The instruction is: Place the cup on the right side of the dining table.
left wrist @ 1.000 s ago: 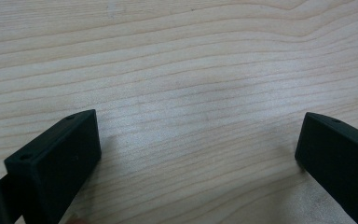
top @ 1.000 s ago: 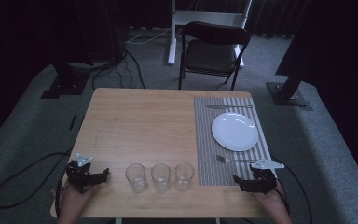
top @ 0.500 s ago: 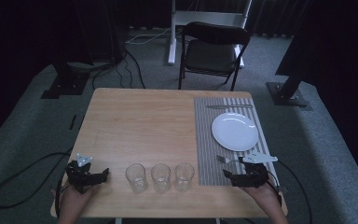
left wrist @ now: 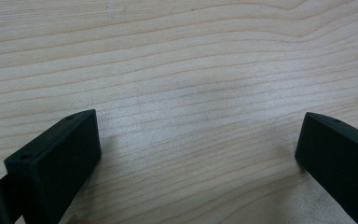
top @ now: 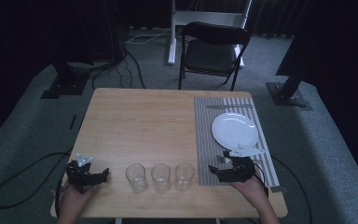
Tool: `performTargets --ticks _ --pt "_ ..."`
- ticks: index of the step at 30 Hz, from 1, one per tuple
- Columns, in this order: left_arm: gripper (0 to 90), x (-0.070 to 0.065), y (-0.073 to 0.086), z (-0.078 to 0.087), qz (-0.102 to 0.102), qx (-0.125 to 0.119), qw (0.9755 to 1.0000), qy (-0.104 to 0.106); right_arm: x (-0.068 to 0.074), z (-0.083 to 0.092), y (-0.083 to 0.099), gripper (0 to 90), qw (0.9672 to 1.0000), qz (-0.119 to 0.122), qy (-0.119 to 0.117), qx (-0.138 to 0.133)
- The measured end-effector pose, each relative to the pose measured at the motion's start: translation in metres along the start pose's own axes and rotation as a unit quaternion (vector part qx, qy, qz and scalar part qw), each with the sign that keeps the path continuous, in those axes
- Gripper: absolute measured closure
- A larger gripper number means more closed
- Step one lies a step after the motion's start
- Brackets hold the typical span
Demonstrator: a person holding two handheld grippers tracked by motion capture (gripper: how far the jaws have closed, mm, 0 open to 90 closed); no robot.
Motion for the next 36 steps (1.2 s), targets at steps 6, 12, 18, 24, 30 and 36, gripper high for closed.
performTargets --ticks 6,12,18,24,30,36 --pt "0.5 0.0 0.0 0.0 -0.001 0.0 1.0 0.0 0.018 -0.008 -0.018 14.9 0.9995 0.013 -0.027 -0.009" --pt "0.4 0.0 0.0 0.0 -0.001 0.0 1.0 0.0 0.041 -0.02 -0.034 15.0 0.9976 0.025 -0.063 -0.012" --pt "0.4 0.0 0.0 0.0 -0.001 0.0 1.0 0.0 0.062 -0.035 -0.045 15.0 0.9953 0.037 -0.089 -0.01" --pt "0.5 0.0 0.0 0.0 -0.001 0.0 1.0 0.0 0.084 -0.05 -0.052 15.0 0.9919 0.049 -0.117 -0.002" --pt "0.4 0.0 0.0 0.0 -0.001 0.0 1.0 0.0 0.103 -0.062 -0.056 15.0 0.9891 0.069 -0.129 0.012" --pt "0.4 0.0 0.0 0.0 -0.001 0.0 1.0 0.0 0.12 -0.075 -0.055 14.9 0.9864 0.075 -0.143 0.026"
Point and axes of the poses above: each handheld gripper's, and its own axes: z roughly backward along the jaws, y roughly out of its underside, x roughly to its left, the point moved 10 cm from there along -z, roughly forward along the jaws, and after that the axes turned 4 degrees about -y, right-handed, at the moved point
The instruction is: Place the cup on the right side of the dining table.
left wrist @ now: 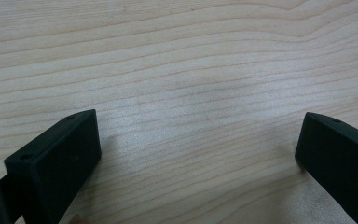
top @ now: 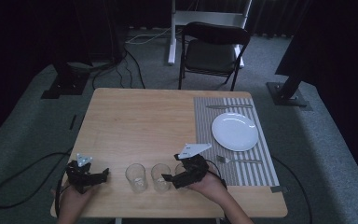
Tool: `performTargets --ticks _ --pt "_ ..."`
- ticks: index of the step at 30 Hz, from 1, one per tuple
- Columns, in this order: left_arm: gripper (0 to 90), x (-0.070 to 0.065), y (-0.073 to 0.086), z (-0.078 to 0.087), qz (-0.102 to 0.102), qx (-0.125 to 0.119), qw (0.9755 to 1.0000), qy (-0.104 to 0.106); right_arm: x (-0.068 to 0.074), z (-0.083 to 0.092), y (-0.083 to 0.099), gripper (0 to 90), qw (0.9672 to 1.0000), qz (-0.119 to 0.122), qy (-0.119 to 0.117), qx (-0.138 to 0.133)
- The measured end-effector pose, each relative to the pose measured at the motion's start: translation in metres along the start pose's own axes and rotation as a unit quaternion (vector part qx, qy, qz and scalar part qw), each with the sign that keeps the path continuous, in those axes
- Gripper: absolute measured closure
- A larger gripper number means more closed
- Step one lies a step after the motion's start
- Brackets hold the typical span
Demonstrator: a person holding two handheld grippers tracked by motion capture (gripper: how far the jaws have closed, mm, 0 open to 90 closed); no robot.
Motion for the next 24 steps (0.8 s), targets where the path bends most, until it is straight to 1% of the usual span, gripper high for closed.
performTargets --ticks 3,4,6,9,11,13,14,15,16,17,19,21,22,24 --pt "0.4 0.0 0.0 0.0 0.0 0.0 1.0 0.0 0.006 -0.009 0.001 15.0 0.9999 0.007 -0.005 0.011" --pt "0.4 0.0 0.0 0.0 0.0 0.0 1.0 0.0 0.007 -0.011 0.001 15.0 0.9999 0.006 -0.002 0.015" --pt "0.5 0.0 0.0 0.0 0.0 0.0 1.0 0.0 0.011 -0.017 0.003 16.2 0.9996 0.004 -0.007 0.025" --pt "0.4 0.0 0.0 0.0 0.0 0.0 1.0 0.0 0.014 -0.024 0.005 16.2 0.9992 0.016 0.006 0.037" --pt "0.4 0.0 0.0 0.0 0.0 0.0 1.0 0.0 0.015 -0.024 0.005 16.2 0.999 0.014 0.006 0.041" --pt "0.5 0.0 0.0 0.0 0.0 0.0 1.0 0.0 0.015 -0.026 0.006 16.2 0.9985 0.019 0.015 0.05" --pt "0.5 0.0 0.0 0.0 0.0 0.0 1.0 0.0 0.015 -0.026 0.006 16.2 0.9985 0.019 0.015 0.05" --pt "0.5 0.0 0.0 0.0 0.0 0.0 1.0 0.0 0.016 -0.028 0.007 16.3 0.9978 0.02 0.02 0.06" --pt "0.5 0.0 0.0 0.0 0.0 0.0 1.0 0.0 0.016 -0.029 0.007 16.3 0.9975 0.02 0.024 0.063" --pt "0.5 0.0 0.0 0.0 0.0 0.0 1.0 0.0 0.017 -0.03 0.008 16.3 0.9971 0.017 0.023 0.071" --pt "0.5 0.0 0.0 0.0 0.0 0.0 1.0 0.0 0.017 -0.032 0.008 16.3 0.996 0.021 0.034 0.079" --pt "0.5 0.0 0.0 0.0 0.0 0.0 1.0 0.0 0.018 -0.035 0.008 16.3 0.9943 0.021 0.037 0.098" --pt "0.4 0.0 0.0 0.0 0.0 0.0 1.0 0.0 0.017 -0.036 0.008 18.2 0.9932 0.019 0.047 0.105" --pt "0.5 0.0 0.0 0.0 0.0 0.0 1.0 0.0 0.017 -0.039 0.008 19.4 0.9912 0.02 0.05 0.121"
Point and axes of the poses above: each handheld gripper's, and its own axes: z roughly backward along the jaws, y roughly out of its underside, x roughly to its left, the point moved 10 cm from there along -z, roughly forward along the jaws, and after that the axes turned 4 degrees about -y, right-handed, at the moved point
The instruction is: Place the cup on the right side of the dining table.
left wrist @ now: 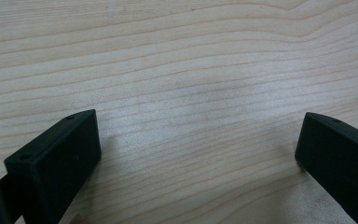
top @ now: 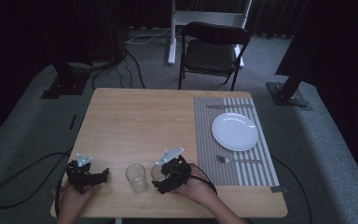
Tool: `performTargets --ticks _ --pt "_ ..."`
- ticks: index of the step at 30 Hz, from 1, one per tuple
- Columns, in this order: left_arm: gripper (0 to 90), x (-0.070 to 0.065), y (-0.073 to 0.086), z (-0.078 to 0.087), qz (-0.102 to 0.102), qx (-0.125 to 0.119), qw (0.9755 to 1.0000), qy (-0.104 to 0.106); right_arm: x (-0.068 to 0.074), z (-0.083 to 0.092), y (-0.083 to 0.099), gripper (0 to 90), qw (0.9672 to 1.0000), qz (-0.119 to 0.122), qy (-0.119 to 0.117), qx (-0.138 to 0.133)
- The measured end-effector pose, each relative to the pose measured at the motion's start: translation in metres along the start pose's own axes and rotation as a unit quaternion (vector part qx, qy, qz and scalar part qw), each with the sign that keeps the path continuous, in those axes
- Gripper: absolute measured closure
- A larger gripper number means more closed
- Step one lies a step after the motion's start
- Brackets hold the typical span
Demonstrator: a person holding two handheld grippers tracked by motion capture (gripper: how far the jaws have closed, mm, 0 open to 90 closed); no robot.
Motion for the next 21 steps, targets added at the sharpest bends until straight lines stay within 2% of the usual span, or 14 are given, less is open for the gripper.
performTargets --ticks 2,4,7,9,13,21 --pt "0.4 0.0 0.0 0.0 0.0 0.0 1.0 0.0 -0.002 -0.003 -0.001 20.1 0.9999 0.0 0.011 0.01" --pt "0.5 0.0 0.0 0.0 0.0 0.0 1.0 0.0 0.0 -0.006 0.0 21.1 0.9997 0.003 0.004 0.023" --pt "0.4 0.0 0.0 0.0 0.0 0.0 1.0 0.0 -0.001 -0.009 0.002 27.6 0.9991 0.013 0.019 0.037" --pt "0.5 0.0 0.0 0.0 0.0 0.0 1.0 0.0 -0.002 -0.009 0.002 27.7 0.9989 0.011 0.018 0.042" --pt "0.4 0.0 0.0 0.0 0.0 0.0 1.0 0.0 -0.002 -0.013 0.004 27.9 0.9976 0.023 0.022 0.061" --pt "0.4 0.0 0.0 0.0 0.0 0.0 1.0 0.0 -0.002 -0.012 0.005 28.3 0.9977 0.031 0.015 0.058"
Point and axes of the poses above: each handheld gripper's, and its own axes: z roughly backward along the jaws, y roughly out of its underside, x roughly to its left, the point moved 10 cm from there along -z, roughly forward along the jaws, and after that the axes turned 4 degrees about -y, right-handed, at the moved point
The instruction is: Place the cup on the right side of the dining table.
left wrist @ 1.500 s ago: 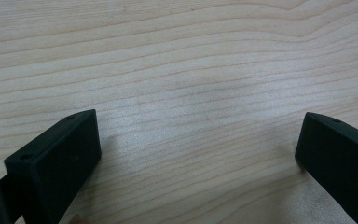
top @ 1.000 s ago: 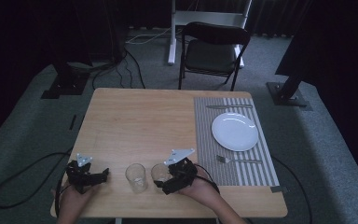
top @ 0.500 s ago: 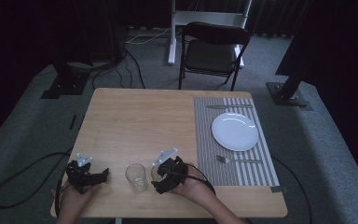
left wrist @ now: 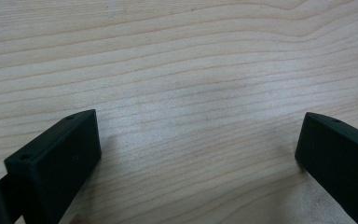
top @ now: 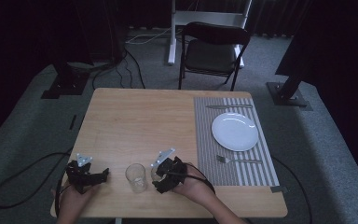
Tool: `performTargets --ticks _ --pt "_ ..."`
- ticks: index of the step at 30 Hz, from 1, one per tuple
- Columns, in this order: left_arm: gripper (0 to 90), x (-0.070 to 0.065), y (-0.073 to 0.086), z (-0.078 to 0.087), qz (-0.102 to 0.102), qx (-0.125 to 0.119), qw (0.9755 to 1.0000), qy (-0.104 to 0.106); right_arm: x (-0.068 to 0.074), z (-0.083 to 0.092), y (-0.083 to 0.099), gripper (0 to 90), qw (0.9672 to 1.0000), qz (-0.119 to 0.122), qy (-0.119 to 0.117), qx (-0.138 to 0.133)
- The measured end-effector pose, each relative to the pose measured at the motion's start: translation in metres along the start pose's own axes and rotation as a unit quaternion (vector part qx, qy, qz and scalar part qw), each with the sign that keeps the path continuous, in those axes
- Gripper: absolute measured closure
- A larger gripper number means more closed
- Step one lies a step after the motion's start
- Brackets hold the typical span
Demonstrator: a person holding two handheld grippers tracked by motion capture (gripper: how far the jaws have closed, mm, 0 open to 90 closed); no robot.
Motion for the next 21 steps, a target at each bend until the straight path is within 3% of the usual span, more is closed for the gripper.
performTargets --ticks 12,17,21 --pt "0.4 0.0 0.0 0.0 0.0 0.0 1.0 0.0 -0.008 0.01 -0.01 28.4 0.9999 -0.006 -0.002 -0.013" --pt "0.4 0.0 0.0 0.0 0.0 0.0 1.0 0.0 -0.021 0.019 -0.02 28.4 0.9996 -0.01 0.008 -0.024" --pt "0.4 0.0 0.0 0.0 0.0 0.0 1.0 0.0 -0.046 0.026 -0.027 28.4 0.9988 -0.03 0.026 -0.03"
Point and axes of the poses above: each handheld gripper's, and its own axes: z roughly backward along the jaws, y roughly out of its underside, x roughly to its left, the point moved 10 cm from there along -z, roughly forward along the jaws, and after that the axes turned 4 degrees about -y, right-handed, at the moved point
